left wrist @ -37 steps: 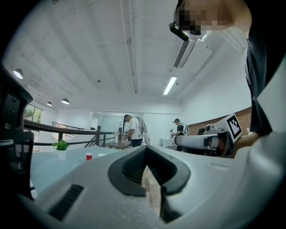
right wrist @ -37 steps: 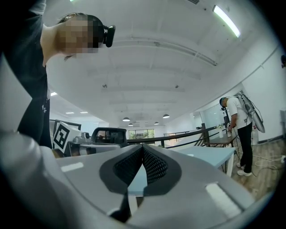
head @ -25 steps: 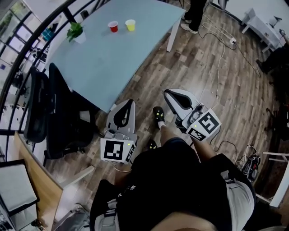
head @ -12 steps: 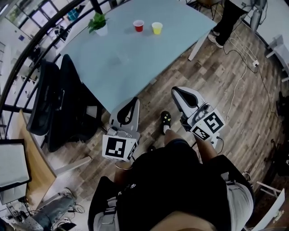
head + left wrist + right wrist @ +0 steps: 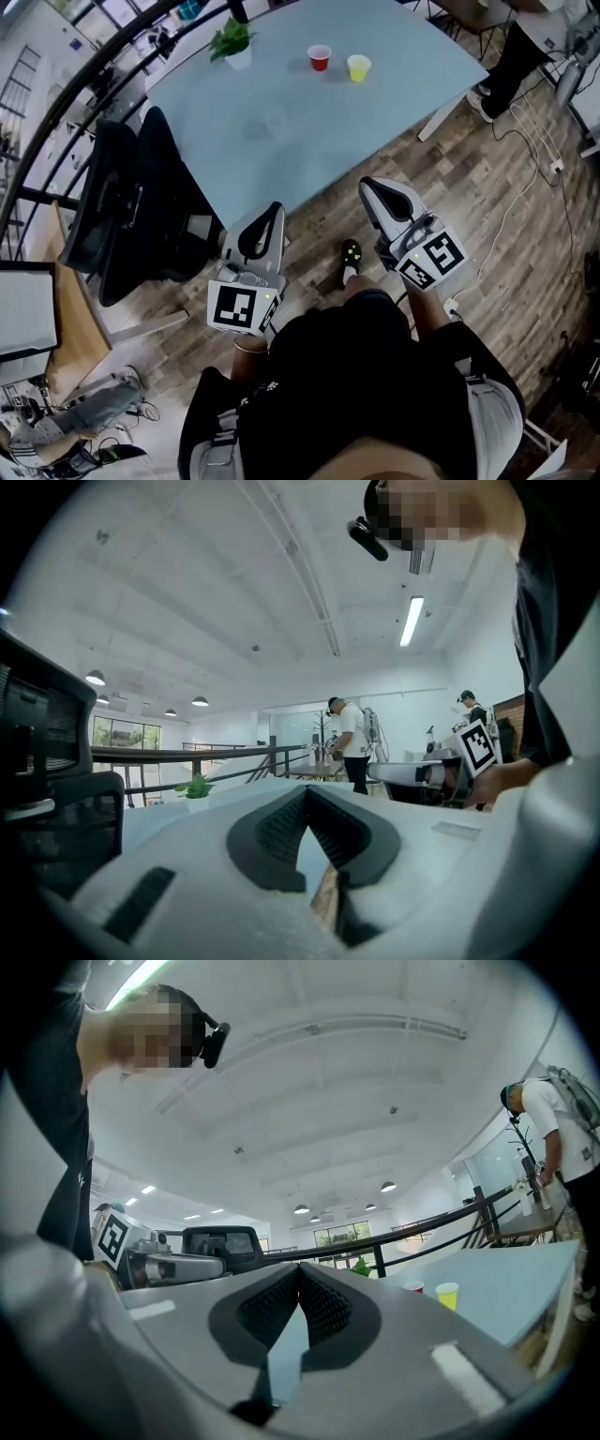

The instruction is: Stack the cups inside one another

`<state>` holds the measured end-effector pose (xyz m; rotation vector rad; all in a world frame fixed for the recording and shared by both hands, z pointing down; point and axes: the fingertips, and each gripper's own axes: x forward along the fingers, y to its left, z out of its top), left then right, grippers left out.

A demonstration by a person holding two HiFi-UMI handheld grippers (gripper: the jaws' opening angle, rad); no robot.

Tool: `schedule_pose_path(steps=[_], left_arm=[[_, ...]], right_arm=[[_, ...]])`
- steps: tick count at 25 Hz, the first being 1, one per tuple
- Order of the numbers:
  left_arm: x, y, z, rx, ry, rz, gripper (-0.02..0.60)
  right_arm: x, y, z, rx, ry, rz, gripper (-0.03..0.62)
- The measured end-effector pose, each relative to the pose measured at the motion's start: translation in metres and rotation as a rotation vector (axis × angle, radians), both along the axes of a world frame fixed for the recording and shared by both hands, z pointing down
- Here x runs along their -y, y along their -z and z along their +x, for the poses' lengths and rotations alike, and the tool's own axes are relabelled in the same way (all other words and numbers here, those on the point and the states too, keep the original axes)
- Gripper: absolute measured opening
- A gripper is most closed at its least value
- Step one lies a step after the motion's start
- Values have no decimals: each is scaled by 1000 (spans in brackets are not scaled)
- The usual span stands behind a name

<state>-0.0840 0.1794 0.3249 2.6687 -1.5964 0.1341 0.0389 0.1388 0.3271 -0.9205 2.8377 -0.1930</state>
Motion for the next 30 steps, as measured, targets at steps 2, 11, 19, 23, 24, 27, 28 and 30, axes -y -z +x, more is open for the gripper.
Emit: schedule_pose_path(steps=[2,11,19,23,24,27,28,30], left_arm=[[8,-1,-1,5,21,-8,-9],[54,2,-7,7,122,-7,-9],[95,-4,-6,24,191,-11,-9],[112,-9,-5,25,229,-15,-9],[116,-9,-5,24,240,-16,-9],[130,-13,-8,21,270,-22,-9],[135,-14,-9,22,277,-25,-9],[143,-14,-8,27,286,-25,-9]], right_arm=[[11,-3,-1,-1,22,-9,5],[68,-1,-8,-33,100,2,5],[115,-9,-16,-58,171,6,5],[138,-18,-19,-72,213,0,5],[143,-19,-21,-74,221,0,5],[159,-24,-24,-80,245,0,5],[163,-25,-25,-82,253,-2,6],[170,-27,-27,-89,270,-3,7]])
